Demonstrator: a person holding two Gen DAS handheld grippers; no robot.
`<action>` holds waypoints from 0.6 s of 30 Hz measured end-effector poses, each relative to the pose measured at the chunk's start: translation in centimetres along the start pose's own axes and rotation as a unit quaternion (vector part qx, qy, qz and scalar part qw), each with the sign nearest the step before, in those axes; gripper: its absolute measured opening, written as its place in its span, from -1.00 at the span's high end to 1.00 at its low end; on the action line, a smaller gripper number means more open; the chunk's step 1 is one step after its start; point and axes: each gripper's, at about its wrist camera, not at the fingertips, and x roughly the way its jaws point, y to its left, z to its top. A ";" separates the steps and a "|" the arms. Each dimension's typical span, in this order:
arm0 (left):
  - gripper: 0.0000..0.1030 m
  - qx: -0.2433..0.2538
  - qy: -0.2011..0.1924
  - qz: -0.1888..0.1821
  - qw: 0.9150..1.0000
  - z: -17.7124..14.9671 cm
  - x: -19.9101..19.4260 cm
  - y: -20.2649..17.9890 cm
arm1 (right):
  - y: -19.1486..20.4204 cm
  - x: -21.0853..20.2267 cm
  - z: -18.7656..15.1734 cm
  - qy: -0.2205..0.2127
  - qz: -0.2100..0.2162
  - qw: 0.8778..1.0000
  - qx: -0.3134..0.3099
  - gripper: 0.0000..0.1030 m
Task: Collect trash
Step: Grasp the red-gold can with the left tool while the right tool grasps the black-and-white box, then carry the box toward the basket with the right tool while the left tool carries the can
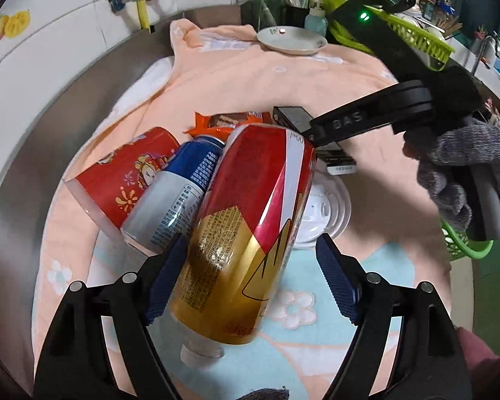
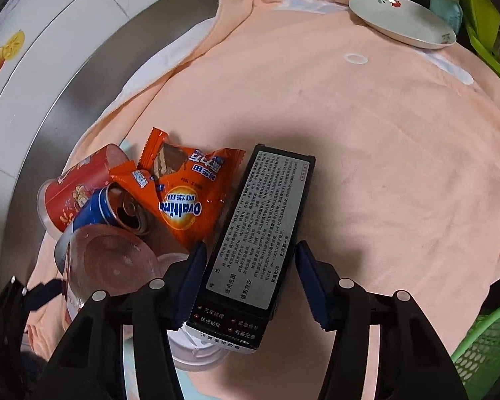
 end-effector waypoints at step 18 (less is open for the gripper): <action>-0.40 0.039 0.009 0.035 0.999 -0.4 1.6 -0.5 | -2.8 -3.3 -4.5 -0.016 0.076 0.997 0.023 0.02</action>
